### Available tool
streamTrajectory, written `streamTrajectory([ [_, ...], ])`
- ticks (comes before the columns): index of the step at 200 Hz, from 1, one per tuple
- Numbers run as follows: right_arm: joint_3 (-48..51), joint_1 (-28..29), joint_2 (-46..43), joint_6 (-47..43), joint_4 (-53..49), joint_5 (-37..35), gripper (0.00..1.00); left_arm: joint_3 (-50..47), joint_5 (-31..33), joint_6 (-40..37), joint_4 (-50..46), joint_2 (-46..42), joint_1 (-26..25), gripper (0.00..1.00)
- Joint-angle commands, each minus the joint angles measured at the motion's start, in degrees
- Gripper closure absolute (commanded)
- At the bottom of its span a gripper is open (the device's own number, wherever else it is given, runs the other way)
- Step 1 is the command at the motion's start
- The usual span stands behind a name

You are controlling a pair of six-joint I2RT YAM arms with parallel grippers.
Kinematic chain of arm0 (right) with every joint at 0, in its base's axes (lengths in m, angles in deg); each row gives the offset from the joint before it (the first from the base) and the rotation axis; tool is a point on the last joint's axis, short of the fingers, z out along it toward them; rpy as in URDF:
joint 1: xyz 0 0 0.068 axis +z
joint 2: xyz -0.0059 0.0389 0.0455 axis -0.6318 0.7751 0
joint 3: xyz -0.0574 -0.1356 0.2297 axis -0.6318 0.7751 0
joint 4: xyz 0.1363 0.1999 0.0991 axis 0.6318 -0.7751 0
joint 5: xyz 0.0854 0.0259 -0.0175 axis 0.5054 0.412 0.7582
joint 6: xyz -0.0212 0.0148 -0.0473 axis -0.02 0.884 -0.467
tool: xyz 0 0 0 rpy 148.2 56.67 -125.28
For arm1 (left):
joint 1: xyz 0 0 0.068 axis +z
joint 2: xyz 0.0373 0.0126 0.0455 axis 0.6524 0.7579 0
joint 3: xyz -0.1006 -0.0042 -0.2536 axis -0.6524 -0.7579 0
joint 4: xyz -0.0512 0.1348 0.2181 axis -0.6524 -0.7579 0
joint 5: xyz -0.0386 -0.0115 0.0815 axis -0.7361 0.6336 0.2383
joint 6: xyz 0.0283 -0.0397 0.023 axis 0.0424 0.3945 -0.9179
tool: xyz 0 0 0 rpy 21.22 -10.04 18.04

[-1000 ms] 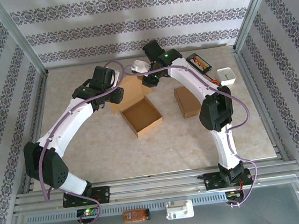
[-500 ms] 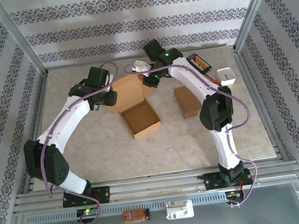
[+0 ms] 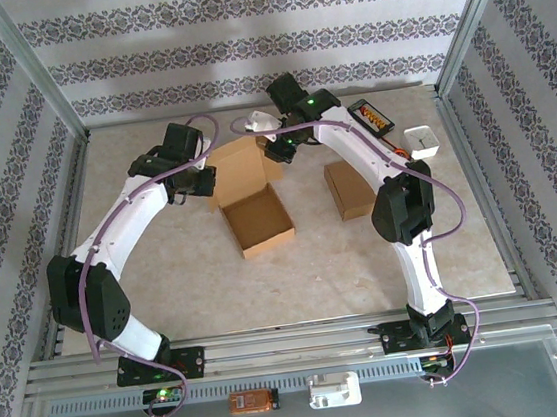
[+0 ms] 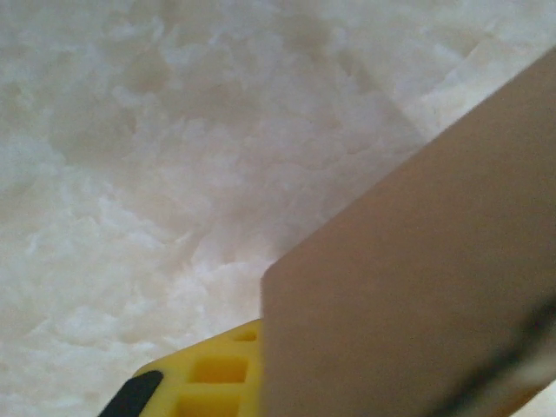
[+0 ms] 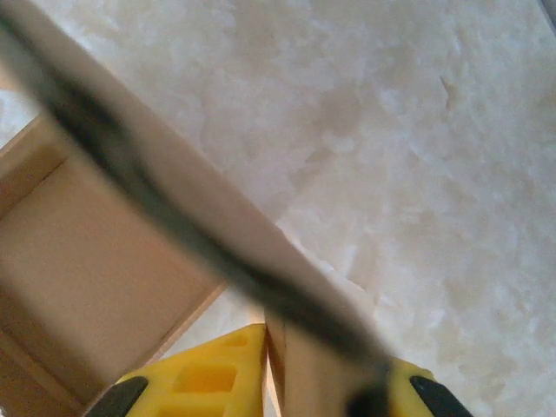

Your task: Fold the paper box

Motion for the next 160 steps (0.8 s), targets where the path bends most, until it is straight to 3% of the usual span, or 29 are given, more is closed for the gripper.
streamTrajectory([
  [1,-0.23,0.47,-2.20,8.57,3.42,-0.61,0.84,1.08,0.02,1.88,-0.42,-0.38,0.67,0.95],
  [27,1.97,0.51,-3.67,21.87,9.62,0.36,0.85,0.78,2.01,5.08,2.63,-0.89,0.66,0.99],
  [57,12.21,1.02,-7.92,37.33,25.07,3.53,0.83,-0.45,5.83,9.69,8.26,-1.31,0.62,1.00],
  [78,16.35,1.62,-9.15,44.23,30.85,2.23,0.89,-1.78,7.45,12.09,12.44,-1.67,0.65,0.99],
  [118,23.09,2.97,-11.48,49.36,38.17,0.27,0.92,-6.55,5.19,15.60,22.50,-3.04,0.66,0.96],
  [160,28.42,4.73,-13.83,53.13,43.53,-3.24,0.92,-11.12,4.58,24.12,30.83,-4.60,0.59,0.95],
])
